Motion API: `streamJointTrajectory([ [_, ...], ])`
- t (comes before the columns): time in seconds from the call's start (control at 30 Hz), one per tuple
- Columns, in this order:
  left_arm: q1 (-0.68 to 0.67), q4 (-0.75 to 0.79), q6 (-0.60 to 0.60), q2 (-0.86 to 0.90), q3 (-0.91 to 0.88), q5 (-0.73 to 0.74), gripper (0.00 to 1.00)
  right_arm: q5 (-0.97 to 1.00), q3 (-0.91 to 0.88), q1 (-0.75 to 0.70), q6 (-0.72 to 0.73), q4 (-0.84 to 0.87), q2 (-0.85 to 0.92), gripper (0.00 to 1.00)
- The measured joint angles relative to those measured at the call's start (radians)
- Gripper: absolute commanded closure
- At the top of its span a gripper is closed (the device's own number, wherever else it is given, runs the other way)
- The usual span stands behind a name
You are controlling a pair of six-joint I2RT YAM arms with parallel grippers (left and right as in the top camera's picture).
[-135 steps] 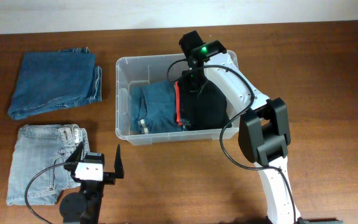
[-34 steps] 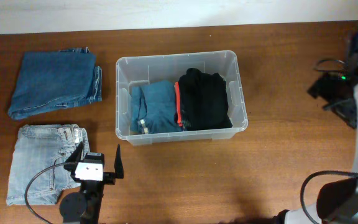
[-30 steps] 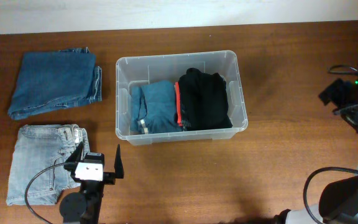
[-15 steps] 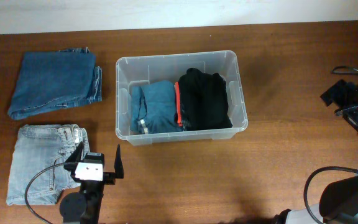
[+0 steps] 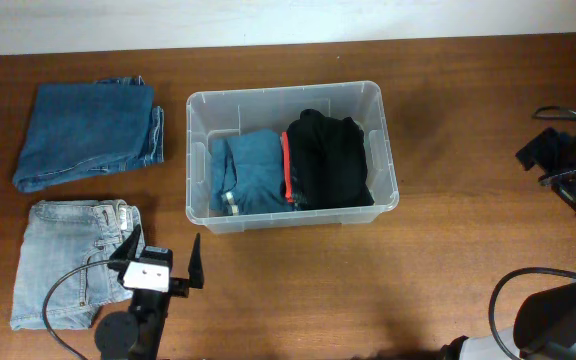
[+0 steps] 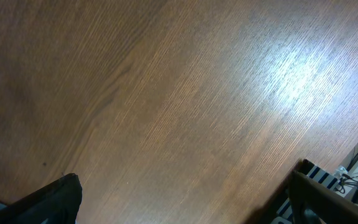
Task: Pack container
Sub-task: 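Open the right gripper and withdraw it to the right, then move the left gripper down onto the light-grey jeans at front left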
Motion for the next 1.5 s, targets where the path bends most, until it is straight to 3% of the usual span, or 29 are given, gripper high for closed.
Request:
streamJointTrajectory([
  [0.1,0.0,0.079,-0.013,0.0,0.001,0.016,0.01,-0.001,0.0,0.0,0.0,0.0,0.0,0.02],
  [0.27,0.0,0.064,-0.025,0.0,0.085,0.004,0.01,-0.003,0.0,0.0,0.0,0.0,0.0,0.01],
  [0.43,0.0,-0.196,-0.03,0.077,0.332,-0.05,0.01,-0.003,0.0,0.0,0.0,0.0,0.0,0.02],
  [0.7,0.0,-0.552,-0.03,0.494,0.707,-0.121,0.01,-0.004,-0.002,0.0,0.0,0.0,0.0,0.02],
  [0.83,0.002,-0.616,-0.03,0.723,0.813,-0.063,0.01,-0.006,-0.002,0.0,0.0,0.001,0.0,0.01],
  [1.0,0.008,-0.63,-0.084,0.883,0.834,-0.001,0.01,-0.007,-0.003,0.0,0.0,0.0,0.0,0.02],
  [1.13,0.108,-0.633,-0.264,0.95,0.834,-0.05,0.0,-0.007,-0.003,0.0,0.0,0.0,0.0,0.01],
  [1.23,0.262,-0.651,-0.348,0.963,0.835,-0.063,0.01,-0.007,-0.003,0.0,0.0,0.0,0.0,0.02],
  [1.37,0.441,-0.704,-0.393,0.965,0.835,-0.102,0.0,-0.007,-0.003,0.0,0.0,0.0,0.0,0.02],
  [1.5,0.536,-0.757,-0.407,0.968,0.835,-0.157,0.01,-0.007,-0.003,0.0,0.0,0.0,0.0,0.01],
])
